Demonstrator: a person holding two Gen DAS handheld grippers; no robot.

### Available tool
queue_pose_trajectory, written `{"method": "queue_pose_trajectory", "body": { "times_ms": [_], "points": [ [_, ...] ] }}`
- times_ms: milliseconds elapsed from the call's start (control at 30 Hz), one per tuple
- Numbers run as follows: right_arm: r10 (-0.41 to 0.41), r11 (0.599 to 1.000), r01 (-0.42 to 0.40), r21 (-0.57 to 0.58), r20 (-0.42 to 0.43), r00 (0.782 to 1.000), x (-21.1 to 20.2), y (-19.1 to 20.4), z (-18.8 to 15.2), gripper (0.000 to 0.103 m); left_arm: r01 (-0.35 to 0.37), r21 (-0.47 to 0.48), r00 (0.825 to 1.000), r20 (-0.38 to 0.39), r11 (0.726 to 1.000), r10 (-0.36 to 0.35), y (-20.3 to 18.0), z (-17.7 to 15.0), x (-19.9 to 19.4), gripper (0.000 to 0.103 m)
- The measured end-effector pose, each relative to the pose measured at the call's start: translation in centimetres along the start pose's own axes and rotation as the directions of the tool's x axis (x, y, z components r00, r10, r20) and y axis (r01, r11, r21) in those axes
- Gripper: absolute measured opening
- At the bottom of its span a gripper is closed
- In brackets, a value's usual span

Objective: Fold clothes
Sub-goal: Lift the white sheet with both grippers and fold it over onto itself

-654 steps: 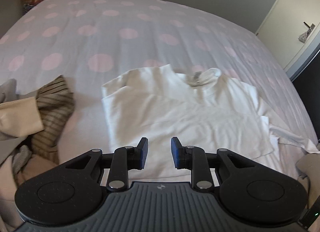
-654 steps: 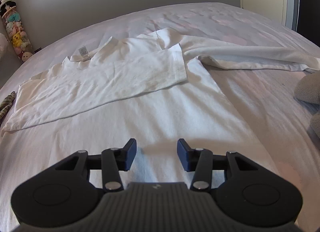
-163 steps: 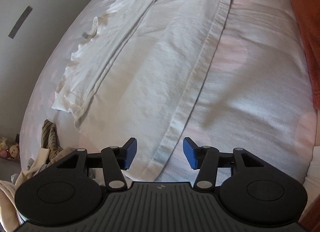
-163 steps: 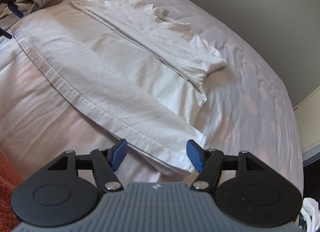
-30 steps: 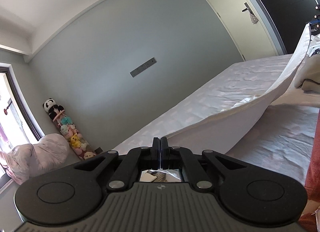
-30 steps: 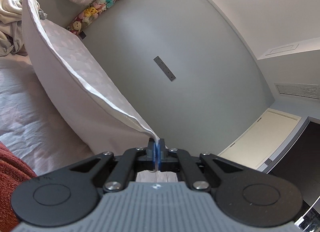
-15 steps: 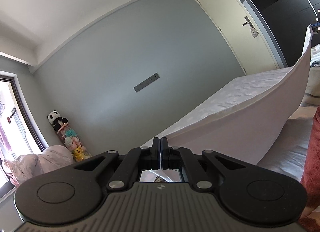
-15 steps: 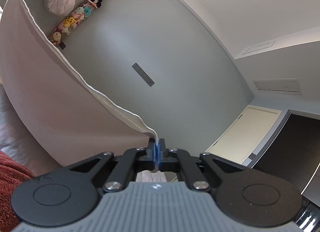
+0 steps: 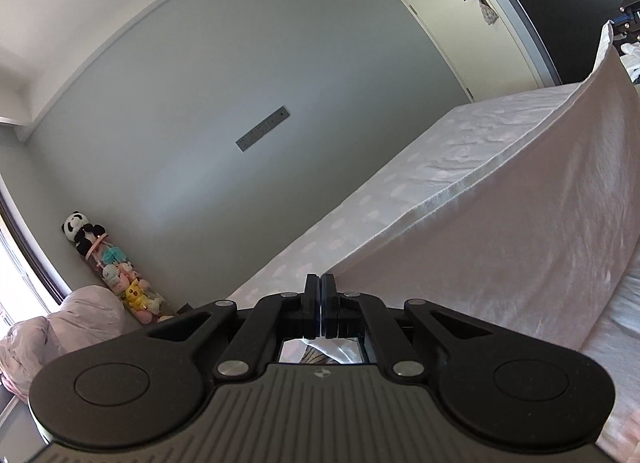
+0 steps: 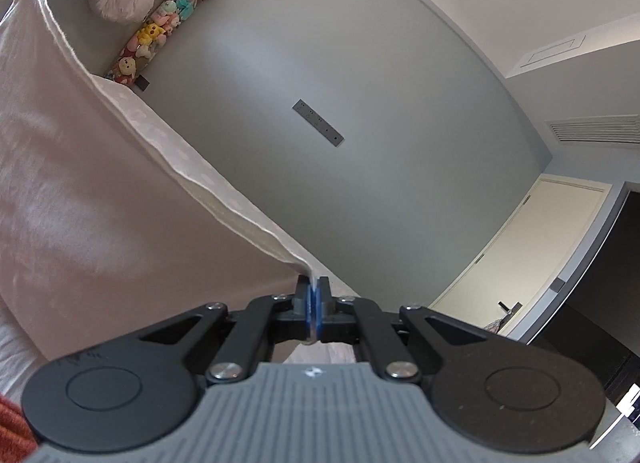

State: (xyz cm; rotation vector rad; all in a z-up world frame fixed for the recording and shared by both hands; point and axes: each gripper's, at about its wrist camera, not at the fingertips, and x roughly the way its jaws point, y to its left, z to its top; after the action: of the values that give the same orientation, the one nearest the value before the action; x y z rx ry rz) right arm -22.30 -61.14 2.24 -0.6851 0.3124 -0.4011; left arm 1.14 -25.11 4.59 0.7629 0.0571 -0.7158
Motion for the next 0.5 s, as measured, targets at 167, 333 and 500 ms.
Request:
{"method": "queue_pose_trajectory", "body": {
  "times_ms": [167,333,500],
  "points": [
    [0.058,0.998,-0.057,0.012,-0.045,0.997,8.0,0.3,0.8,0.002,0.033,0.010,0.997,-0.067,0.999,-0.033,0.5,-0.5,6.0,0.000],
    [0.121,0.993,-0.121,0.004,-0.093,0.988,16.3,1.8,1.0,0.002,0.074,0.015,0.987,-0.144,0.997,-0.071,0.4,-2.2,12.1,0.000],
    [0.185,0.983,-0.185,0.020,-0.163,0.969,24.8,4.2,0.0,0.002,0.129,-0.001,0.962,-0.242,0.992,-0.125,-0.1,-4.9,18.9,0.000]
  ]
}}
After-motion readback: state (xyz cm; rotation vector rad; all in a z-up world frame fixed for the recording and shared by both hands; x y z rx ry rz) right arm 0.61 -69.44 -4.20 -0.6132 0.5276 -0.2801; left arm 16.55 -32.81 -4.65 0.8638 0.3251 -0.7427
